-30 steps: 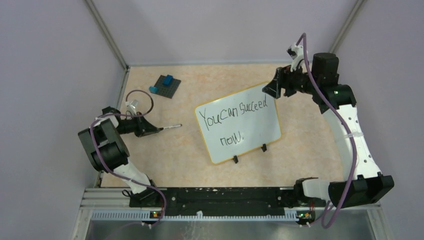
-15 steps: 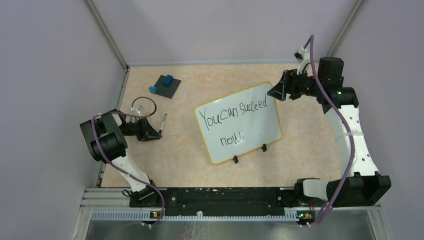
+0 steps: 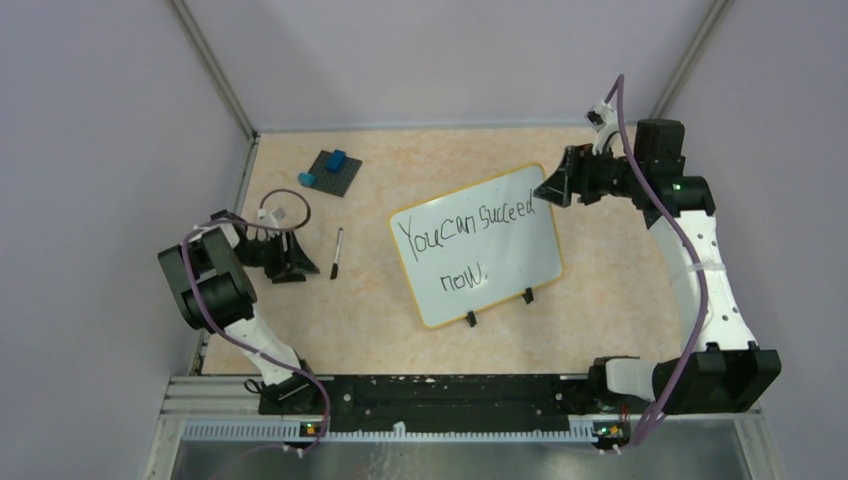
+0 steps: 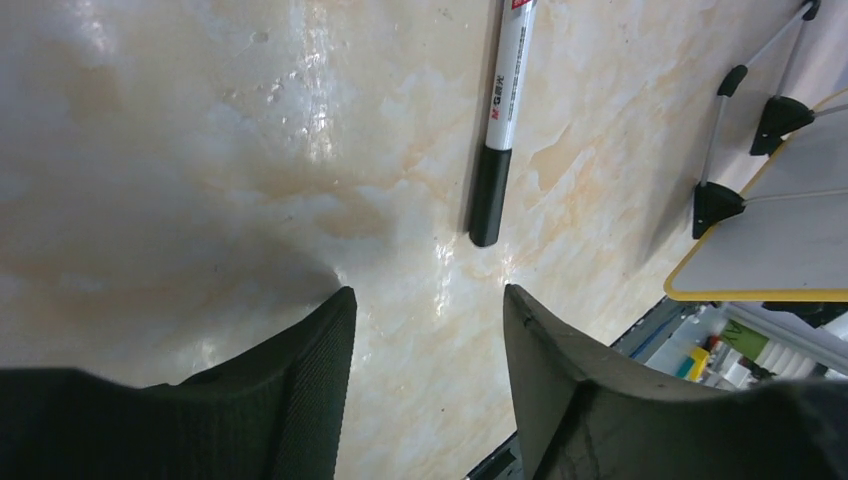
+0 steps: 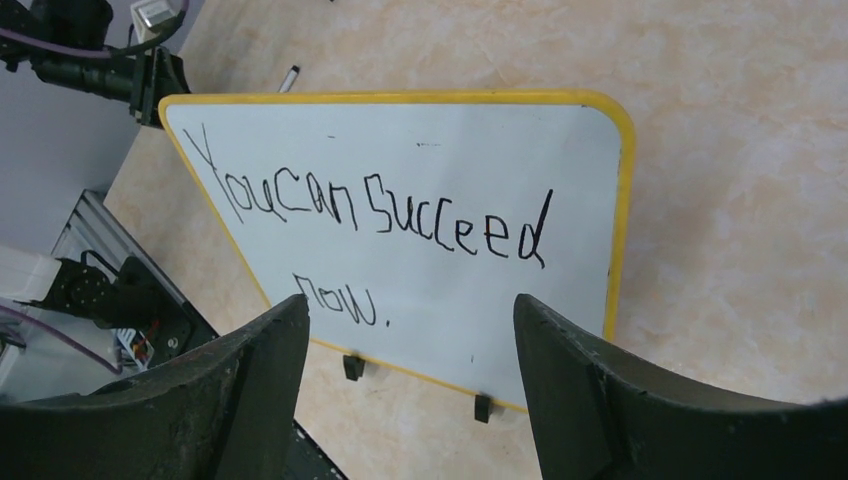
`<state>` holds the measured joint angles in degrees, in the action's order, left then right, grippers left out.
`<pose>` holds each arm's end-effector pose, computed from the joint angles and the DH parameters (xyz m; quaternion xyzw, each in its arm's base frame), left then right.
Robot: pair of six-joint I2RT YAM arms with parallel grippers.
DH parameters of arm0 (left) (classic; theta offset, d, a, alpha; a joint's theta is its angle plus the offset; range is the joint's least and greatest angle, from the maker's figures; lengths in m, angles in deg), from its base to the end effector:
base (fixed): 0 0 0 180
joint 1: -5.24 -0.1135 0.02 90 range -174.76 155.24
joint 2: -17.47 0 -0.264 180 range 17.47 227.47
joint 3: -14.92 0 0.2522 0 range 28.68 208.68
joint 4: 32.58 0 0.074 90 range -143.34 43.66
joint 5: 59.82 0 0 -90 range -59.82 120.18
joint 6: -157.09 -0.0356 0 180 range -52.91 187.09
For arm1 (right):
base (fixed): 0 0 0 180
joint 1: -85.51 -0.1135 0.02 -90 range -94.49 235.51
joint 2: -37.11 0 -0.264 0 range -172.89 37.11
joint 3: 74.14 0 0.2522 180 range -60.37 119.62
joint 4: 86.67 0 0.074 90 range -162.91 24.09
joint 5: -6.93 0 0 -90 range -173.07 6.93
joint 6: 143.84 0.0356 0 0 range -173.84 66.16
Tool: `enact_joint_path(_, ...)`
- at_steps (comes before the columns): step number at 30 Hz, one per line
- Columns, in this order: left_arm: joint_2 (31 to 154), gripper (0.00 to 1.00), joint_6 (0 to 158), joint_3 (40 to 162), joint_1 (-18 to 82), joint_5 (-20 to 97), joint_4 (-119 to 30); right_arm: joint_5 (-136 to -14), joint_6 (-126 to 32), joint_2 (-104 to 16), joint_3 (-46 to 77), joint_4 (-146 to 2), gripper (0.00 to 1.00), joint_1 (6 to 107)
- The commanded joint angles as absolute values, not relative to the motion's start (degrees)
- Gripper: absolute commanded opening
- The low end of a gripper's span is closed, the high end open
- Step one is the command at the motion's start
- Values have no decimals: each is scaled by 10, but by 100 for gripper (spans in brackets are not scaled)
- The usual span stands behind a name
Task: Write a sentence on the whiteboard
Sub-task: Put down the whiteboard marker at the center of the board, then reset both arms
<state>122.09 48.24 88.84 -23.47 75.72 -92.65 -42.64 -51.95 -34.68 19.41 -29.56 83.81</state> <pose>0.2772 0.1229 0.1413 -0.0818 0.9184 -0.3567 0.1504 0.2534 0.0306 0.3993 -0.1572 0.8340 0.3203 0.4209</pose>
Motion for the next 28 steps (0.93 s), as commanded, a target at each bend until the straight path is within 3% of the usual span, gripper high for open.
enact_joint_path(1, 1151, 66, 424, 927, -229, 714, -961, -423, -535, -347, 193, -278, 74, 844)
enact_joint_path(6, 1090, 98, 393, 1012, -186, 654, -990, -408, -566, -382, 209, -256, 80, 882)
enact_joint_path(12, 1089, 99, 411, 1207, -153, 631, -1016, -445, -601, -434, 250, -241, 85, 944)
enact_joint_path(16, 1096, 99, 443, 1266, -153, 637, -988, -425, -630, -446, 245, -249, 87, 1011)
enact_joint_path(20, 1088, 99, 473, 1254, -153, 653, -954, -397, -650, -462, 215, -271, 87, 1063)
enact_joint_path(28, 1049, 99, 507, 1138, -150, 638, -881, -462, -681, -486, 151, -307, 87, 1074)
